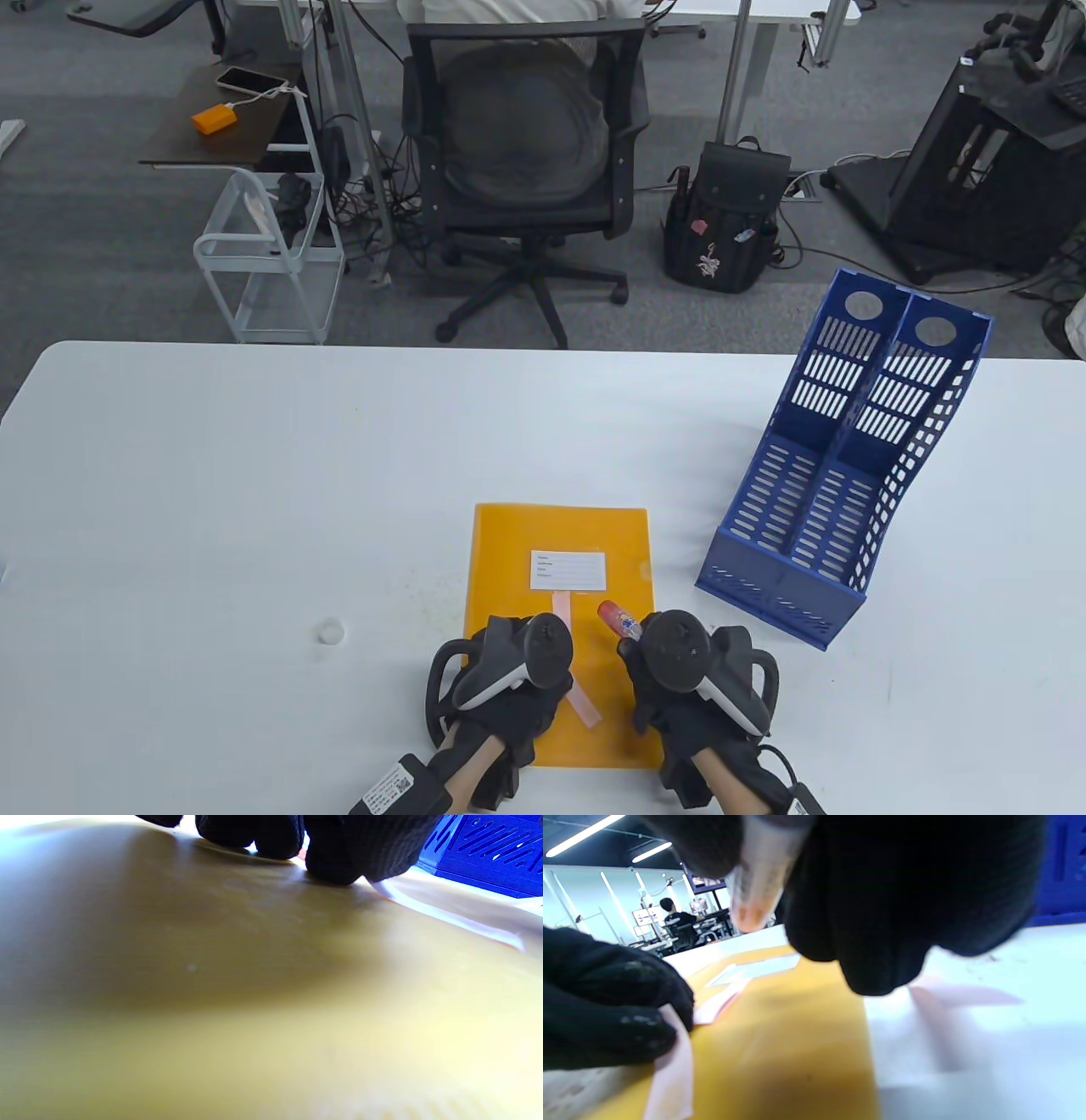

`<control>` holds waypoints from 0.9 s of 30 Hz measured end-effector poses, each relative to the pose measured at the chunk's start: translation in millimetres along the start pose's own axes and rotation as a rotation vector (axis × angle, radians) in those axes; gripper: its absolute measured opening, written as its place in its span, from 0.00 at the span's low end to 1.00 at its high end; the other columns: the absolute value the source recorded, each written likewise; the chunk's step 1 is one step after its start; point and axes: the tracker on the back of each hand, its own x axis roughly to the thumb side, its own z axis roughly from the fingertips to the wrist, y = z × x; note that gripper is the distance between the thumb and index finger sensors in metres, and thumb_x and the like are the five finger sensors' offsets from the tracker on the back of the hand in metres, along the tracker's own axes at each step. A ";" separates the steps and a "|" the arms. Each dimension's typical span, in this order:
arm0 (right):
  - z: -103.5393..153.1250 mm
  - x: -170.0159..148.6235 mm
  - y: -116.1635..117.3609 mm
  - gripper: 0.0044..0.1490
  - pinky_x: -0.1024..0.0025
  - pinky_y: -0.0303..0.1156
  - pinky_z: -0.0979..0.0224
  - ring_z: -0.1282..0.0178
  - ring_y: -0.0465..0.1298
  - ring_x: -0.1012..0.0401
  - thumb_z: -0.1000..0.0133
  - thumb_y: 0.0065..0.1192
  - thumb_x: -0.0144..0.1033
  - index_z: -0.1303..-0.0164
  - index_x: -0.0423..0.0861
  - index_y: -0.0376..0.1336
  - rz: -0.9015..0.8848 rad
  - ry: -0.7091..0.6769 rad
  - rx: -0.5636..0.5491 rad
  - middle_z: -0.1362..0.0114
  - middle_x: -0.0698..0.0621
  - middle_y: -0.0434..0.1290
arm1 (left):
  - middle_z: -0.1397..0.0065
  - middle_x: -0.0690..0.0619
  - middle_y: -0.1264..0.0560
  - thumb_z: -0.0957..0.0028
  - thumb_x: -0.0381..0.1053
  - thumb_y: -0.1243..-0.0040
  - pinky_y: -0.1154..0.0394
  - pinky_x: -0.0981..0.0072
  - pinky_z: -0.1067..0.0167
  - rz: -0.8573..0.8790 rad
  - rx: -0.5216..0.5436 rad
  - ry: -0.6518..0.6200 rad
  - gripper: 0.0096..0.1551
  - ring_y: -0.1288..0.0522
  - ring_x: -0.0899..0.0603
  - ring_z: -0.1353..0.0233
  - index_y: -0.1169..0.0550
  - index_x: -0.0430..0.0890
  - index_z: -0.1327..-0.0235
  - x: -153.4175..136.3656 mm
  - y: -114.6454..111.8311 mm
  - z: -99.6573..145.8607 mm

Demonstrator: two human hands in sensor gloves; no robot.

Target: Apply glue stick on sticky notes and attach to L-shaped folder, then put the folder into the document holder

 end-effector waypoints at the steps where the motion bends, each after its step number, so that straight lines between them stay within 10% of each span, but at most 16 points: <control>1: -1.0 -1.7 0.9 0.42 0.52 0.83 0.57 0.59 0.87 0.47 0.42 0.50 0.49 0.37 0.24 0.62 -0.024 0.002 -0.015 0.51 0.38 0.82 | 0.20 0.51 0.39 0.47 0.58 0.41 0.45 0.34 0.25 0.001 0.000 0.001 0.21 0.42 0.39 0.19 0.24 0.54 0.43 0.1 0.1 0.0; 9: -9.2 -13.2 8.9 0.45 0.49 0.82 0.50 0.50 0.84 0.44 0.47 0.67 0.41 0.31 0.26 0.55 -0.318 -0.033 0.075 0.43 0.39 0.78 | 0.20 0.50 0.40 0.47 0.59 0.41 0.44 0.35 0.25 0.021 0.003 -0.005 0.21 0.42 0.39 0.18 0.24 0.56 0.42 -1.7 0.7 -0.2; 27: -7.9 -1.1 26.2 0.41 0.43 0.77 0.45 0.40 0.76 0.38 0.43 0.60 0.50 0.36 0.30 0.55 -0.269 -0.018 0.148 0.37 0.33 0.74 | 0.20 0.49 0.37 0.47 0.59 0.41 0.43 0.33 0.26 0.064 0.002 -0.013 0.21 0.41 0.37 0.18 0.23 0.58 0.42 -4.1 1.3 -0.2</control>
